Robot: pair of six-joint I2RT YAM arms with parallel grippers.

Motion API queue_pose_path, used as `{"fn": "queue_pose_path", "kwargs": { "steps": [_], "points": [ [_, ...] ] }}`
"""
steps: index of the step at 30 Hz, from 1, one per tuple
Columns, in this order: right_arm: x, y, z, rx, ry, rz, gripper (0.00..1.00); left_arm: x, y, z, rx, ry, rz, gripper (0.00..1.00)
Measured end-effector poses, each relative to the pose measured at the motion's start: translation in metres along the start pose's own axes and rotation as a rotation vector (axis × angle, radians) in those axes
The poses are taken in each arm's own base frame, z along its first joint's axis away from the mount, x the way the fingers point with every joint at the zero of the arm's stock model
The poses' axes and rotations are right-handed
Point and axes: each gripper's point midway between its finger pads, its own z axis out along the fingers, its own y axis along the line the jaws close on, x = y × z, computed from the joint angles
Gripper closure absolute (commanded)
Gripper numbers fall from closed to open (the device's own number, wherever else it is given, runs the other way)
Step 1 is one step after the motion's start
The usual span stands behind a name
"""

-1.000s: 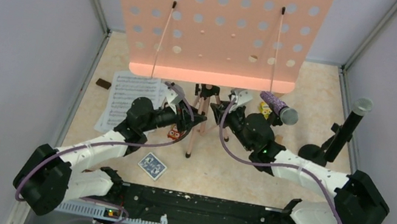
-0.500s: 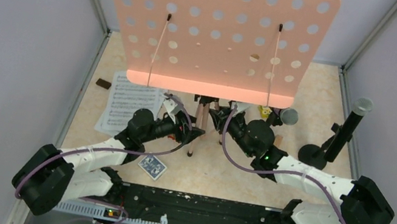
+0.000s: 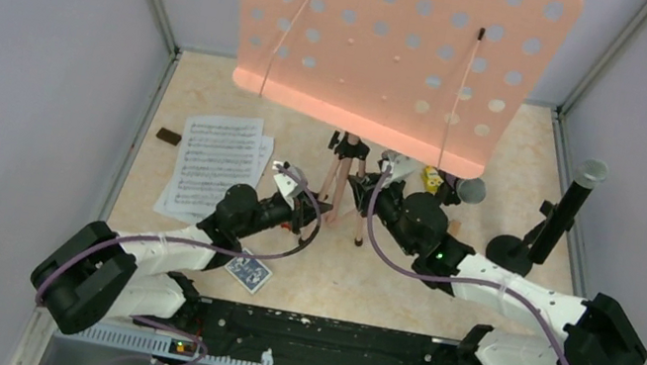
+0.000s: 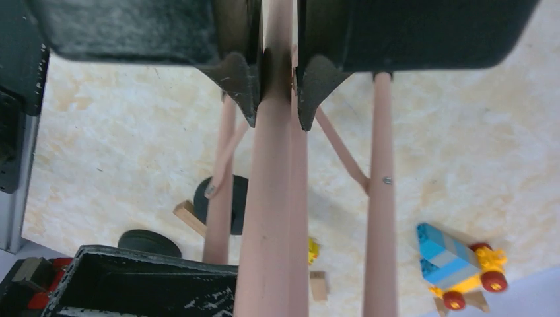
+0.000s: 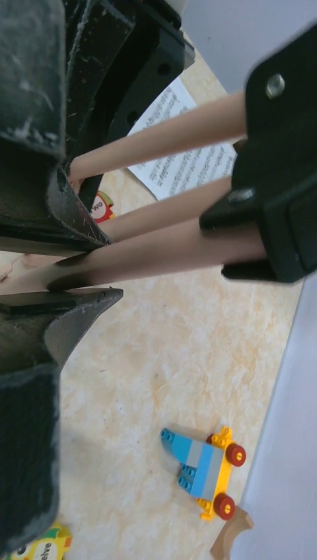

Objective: Pack up the instrument practice props

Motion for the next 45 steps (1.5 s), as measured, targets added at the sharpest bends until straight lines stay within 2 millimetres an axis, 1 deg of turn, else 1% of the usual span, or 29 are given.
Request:
{"fn": "queue_pose_path", "kwargs": {
  "steps": [5, 10, 13, 16, 17, 18, 20, 25, 28, 31, 34, 38, 45],
  "points": [
    [-0.004, -0.005, -0.012, 0.011, 0.018, -0.015, 0.75, -0.011, 0.008, 0.001, -0.026, -0.041, 0.051, 1.00],
    [-0.009, -0.001, -0.025, -0.031, 0.019, -0.042, 0.72, -0.009, 0.004, 0.000, -0.012, -0.038, 0.050, 1.00],
    [-0.011, 0.003, -0.032, -0.063, 0.011, -0.048, 0.64, -0.006, 0.002, -0.002, -0.004, -0.042, 0.047, 1.00],
    [-0.015, 0.009, -0.035, -0.094, 0.000, -0.048, 0.52, -0.004, 0.001, -0.004, -0.006, -0.052, 0.038, 1.00],
    [-0.015, 0.010, -0.036, -0.102, -0.004, -0.047, 0.42, -0.004, 0.000, -0.005, -0.008, -0.057, 0.036, 1.00],
    [-0.015, 0.010, -0.038, -0.109, -0.008, -0.042, 0.36, -0.003, 0.000, -0.007, -0.010, -0.060, 0.034, 1.00],
    [-0.012, 0.013, -0.043, -0.128, -0.013, -0.029, 0.32, -0.002, 0.000, -0.008, -0.009, -0.064, 0.027, 1.00],
    [-0.009, 0.022, -0.051, -0.184, -0.059, 0.048, 0.28, 0.001, -0.002, -0.011, -0.010, -0.074, 0.016, 1.00],
    [-0.019, 0.030, -0.048, -0.214, -0.113, 0.109, 0.26, 0.001, -0.003, -0.011, -0.009, -0.075, 0.015, 1.00],
    [-0.027, 0.038, -0.041, -0.243, -0.162, 0.148, 0.26, 0.001, -0.004, -0.010, -0.008, -0.077, 0.011, 1.00],
    [-0.024, 0.043, -0.032, -0.251, -0.174, 0.163, 0.25, 0.001, -0.003, -0.010, -0.010, -0.079, 0.010, 1.00],
    [-0.018, 0.045, -0.022, -0.245, -0.173, 0.169, 0.23, 0.001, -0.004, -0.010, -0.007, -0.078, 0.010, 1.00],
    [-0.025, 0.045, -0.001, -0.192, -0.220, 0.200, 0.22, 0.002, -0.005, -0.008, -0.002, -0.078, 0.010, 1.00]
  ]
}}
